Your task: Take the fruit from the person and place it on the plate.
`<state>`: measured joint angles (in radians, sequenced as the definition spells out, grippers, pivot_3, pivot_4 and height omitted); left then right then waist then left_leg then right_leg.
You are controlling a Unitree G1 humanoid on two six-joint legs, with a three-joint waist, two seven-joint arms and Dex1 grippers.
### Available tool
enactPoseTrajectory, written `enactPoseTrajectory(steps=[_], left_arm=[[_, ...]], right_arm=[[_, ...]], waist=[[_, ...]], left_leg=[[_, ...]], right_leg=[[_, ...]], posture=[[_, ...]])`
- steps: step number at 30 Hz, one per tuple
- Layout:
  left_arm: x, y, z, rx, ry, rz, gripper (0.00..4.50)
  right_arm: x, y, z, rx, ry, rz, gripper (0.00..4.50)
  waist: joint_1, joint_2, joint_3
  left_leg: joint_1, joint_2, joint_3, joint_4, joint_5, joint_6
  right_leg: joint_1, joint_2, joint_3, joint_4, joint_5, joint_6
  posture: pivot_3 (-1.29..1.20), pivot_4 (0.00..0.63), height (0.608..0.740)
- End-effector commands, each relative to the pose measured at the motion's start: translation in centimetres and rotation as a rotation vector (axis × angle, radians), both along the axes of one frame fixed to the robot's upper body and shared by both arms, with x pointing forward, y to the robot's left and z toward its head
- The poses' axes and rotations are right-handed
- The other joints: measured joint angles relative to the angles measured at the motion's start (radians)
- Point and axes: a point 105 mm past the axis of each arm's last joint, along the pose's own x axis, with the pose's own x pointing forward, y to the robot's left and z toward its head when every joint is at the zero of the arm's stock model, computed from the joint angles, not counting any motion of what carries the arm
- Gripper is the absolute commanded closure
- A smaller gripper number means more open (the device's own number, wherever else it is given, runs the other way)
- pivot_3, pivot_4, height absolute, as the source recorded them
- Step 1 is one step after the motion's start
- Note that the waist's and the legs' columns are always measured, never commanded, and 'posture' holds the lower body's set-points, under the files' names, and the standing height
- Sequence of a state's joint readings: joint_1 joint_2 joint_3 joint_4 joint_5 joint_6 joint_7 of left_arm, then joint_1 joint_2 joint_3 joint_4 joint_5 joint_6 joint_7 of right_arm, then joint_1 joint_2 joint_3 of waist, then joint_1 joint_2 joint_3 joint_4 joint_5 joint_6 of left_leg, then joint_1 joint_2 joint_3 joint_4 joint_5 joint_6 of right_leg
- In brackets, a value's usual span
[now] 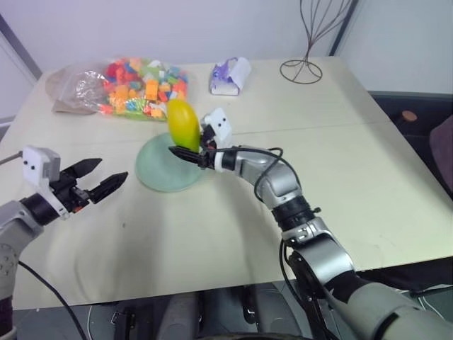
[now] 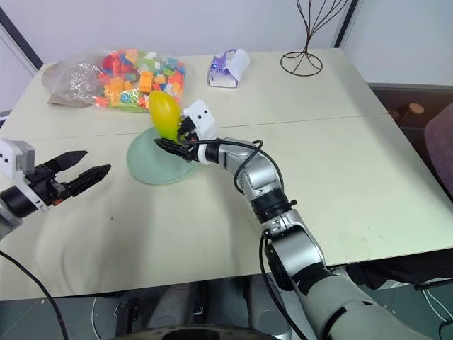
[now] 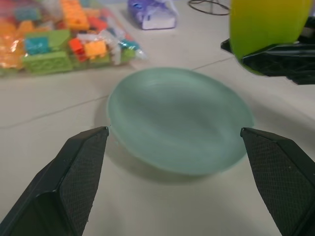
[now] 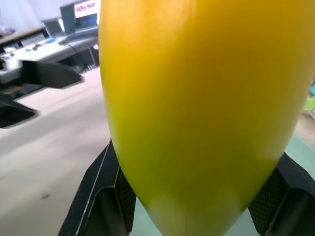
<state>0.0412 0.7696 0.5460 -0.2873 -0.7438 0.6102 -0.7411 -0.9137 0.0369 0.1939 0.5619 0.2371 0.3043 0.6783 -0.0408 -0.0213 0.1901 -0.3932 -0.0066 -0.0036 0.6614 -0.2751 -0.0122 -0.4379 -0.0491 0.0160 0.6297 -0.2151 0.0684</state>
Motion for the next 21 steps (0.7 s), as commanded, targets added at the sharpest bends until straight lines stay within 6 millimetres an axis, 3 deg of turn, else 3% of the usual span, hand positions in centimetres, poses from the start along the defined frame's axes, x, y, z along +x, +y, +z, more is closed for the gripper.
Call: enactPoseTrajectory(steps=[1, 6, 11, 15, 18, 21], left_arm=[[-0.8, -0.2, 1.5, 0.011, -0.064, 0.016, 0.0], [-1.2, 0.0, 1.7, 0.009, -0.066, 0.036, 0.0], [-0.9, 0.4, 2.5, -0.006, -0.094, 0.058, 0.0], [0.2, 1.3, 3.1, 0.012, -0.138, 0.113, 0.0], [1.4, 3.3, 3.2, 0.028, -0.176, 0.224, 0.0], [1.9, 5.1, 2.8, 0.014, -0.182, 0.304, 0.0]], right_arm=[[0.4, 1.0, 0.6, 0.002, -0.052, 0.012, 2.3], [0.3, 1.0, 0.1, -0.001, -0.036, 0.056, 0.03], [0.8, 0.4, 0.5, -0.016, -0.073, 0.024, 0.03], [1.4, -1.1, 2.6, 0.012, -0.131, -0.019, 0.03], [2.4, -4.5, 4.5, 0.037, -0.19, -0.119, 0.03], [2.8, -8.5, 4.8, 0.02, -0.226, -0.222, 0.03]], waist=[[-0.003, 0.0, 0.0], [-0.004, 0.0, 0.0], [-0.004, 0.0, 0.0], [-0.003, 0.0, 0.0], [-0.001, 0.0, 0.0], [0.0, 0.0, 0.0]], left_leg=[[0.0, 0.0, 0.0, 0.0, 0.0, 0.0], [0.0, 0.0, 0.0, -0.004, 0.001, -0.002], [0.0, 0.0, 0.0, -0.009, 0.002, -0.003], [0.0, 0.0, 0.0, -0.01, 0.002, -0.004], [0.0, 0.0, 0.0, -0.01, 0.002, -0.004], [0.0, -0.001, 0.0, -0.01, 0.002, -0.004]], right_leg=[[0.0, 0.0, 0.0, 0.0, 0.0, 0.0], [-0.002, 0.0, 0.001, 0.0, 0.0, -0.001], [-0.004, 0.0, 0.0, 0.0, -0.001, -0.002], [-0.005, 0.0, 0.0, 0.0, 0.0, -0.001], [-0.005, 0.0, 0.0, 0.0, 0.0, 0.0], [-0.004, 0.0, 0.0, 0.0, 0.0, 0.0]], posture=[[0.0, 0.15, 0.74], [0.0, 0.15, 0.74], [0.0, 0.15, 0.74], [0.0, 0.15, 0.74], [0.0, 0.15, 0.74], [0.0, 0.15, 0.74]])
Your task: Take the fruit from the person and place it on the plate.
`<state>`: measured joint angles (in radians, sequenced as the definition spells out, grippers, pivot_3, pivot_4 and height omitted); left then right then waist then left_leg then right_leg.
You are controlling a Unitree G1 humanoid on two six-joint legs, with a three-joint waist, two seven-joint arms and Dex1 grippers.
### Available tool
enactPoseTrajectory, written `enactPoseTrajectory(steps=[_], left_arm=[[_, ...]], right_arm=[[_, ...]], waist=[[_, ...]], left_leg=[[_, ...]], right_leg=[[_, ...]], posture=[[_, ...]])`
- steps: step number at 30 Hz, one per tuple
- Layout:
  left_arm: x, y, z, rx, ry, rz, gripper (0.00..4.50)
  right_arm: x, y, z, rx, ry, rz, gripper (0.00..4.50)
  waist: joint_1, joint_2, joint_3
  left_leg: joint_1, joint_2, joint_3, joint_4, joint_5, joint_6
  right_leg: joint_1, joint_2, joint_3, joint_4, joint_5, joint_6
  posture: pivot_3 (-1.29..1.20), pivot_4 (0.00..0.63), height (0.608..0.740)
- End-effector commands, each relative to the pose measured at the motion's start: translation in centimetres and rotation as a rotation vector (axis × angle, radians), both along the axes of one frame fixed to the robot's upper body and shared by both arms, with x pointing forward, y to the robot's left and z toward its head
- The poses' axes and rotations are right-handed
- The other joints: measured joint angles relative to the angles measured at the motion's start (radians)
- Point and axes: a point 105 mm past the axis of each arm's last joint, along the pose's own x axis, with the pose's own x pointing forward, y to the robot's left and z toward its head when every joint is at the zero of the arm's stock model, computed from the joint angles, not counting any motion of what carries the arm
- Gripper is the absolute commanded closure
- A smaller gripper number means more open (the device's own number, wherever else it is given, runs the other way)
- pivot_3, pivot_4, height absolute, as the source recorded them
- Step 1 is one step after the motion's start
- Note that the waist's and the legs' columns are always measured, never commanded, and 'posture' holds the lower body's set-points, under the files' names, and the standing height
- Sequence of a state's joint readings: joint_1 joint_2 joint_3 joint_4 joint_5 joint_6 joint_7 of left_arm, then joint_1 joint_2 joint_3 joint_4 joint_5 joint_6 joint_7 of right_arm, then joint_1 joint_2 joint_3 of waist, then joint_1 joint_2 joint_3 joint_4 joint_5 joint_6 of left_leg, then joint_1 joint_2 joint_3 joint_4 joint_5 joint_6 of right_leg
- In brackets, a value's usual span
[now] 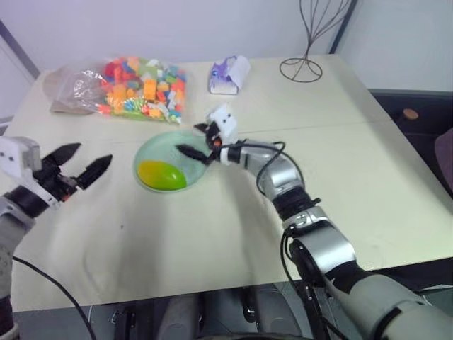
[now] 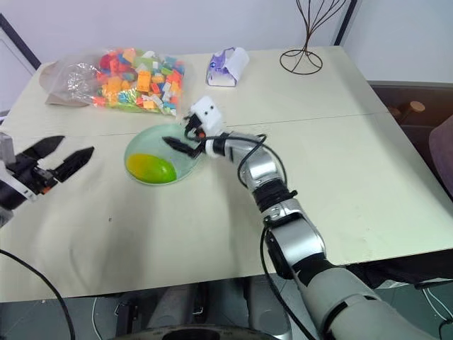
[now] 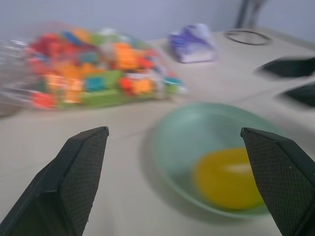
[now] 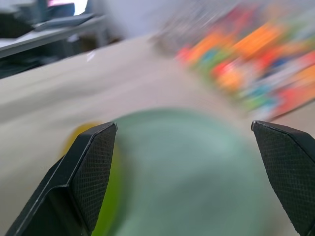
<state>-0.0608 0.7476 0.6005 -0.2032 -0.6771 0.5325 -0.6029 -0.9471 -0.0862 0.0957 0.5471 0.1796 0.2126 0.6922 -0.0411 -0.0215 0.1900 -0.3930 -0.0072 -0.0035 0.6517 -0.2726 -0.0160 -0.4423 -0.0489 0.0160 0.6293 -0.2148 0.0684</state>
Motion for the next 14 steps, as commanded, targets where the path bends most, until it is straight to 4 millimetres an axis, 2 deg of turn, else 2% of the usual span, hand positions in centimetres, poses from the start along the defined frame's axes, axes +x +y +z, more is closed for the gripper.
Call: enactPoseTrajectory(steps=[1, 6, 10, 14], left_arm=[[0.2, 1.9, 0.1, -0.001, -0.034, 0.084, 0.0], [0.4, 3.5, -0.9, 0.007, -0.037, 0.172, 0.0], [0.5, 3.6, -1.6, -0.023, -0.022, 0.173, 0.0], [0.6, 3.2, -2.2, -0.045, 0.0, 0.151, 0.0]], right_arm=[[0.1, -4.0, 1.6, 0.032, -0.063, -0.101, 0.03], [-0.7, -9.8, 1.1, 0.004, -0.047, -0.21, 0.03], [-0.9, -14.7, -0.3, -0.046, -0.023, -0.347, 0.03], [-1.0, -16.4, -1.7, -0.062, 0.01, -0.394, 0.03]], waist=[[0.0, -0.001, 0.0], [-0.001, 0.0, 0.0], [0.0, -0.001, 0.0], [-0.001, -0.001, -0.001]], left_leg=[[0.0, 0.0, 0.0, 0.0, 0.0, 0.0], [0.0, 0.0, 0.0, -0.002, 0.0, 0.0], [0.0, 0.0, 0.0, -0.002, 0.0, 0.0], [0.001, 0.0, 0.001, -0.002, 0.0, 0.0]], right_leg=[[0.0, 0.0, 0.0, -0.001, 0.0, 0.0], [0.0, 0.0, 0.0, -0.001, 0.0, 0.0], [0.0, 0.0, 0.001, 0.0, 0.0, 0.0], [0.001, 0.001, 0.001, 0.0, 0.0, 0.0]], posture=[[0.0, 0.15, 0.74], [0.0, 0.15, 0.74], [0.0, 0.15, 0.74], [0.0, 0.15, 0.74]])
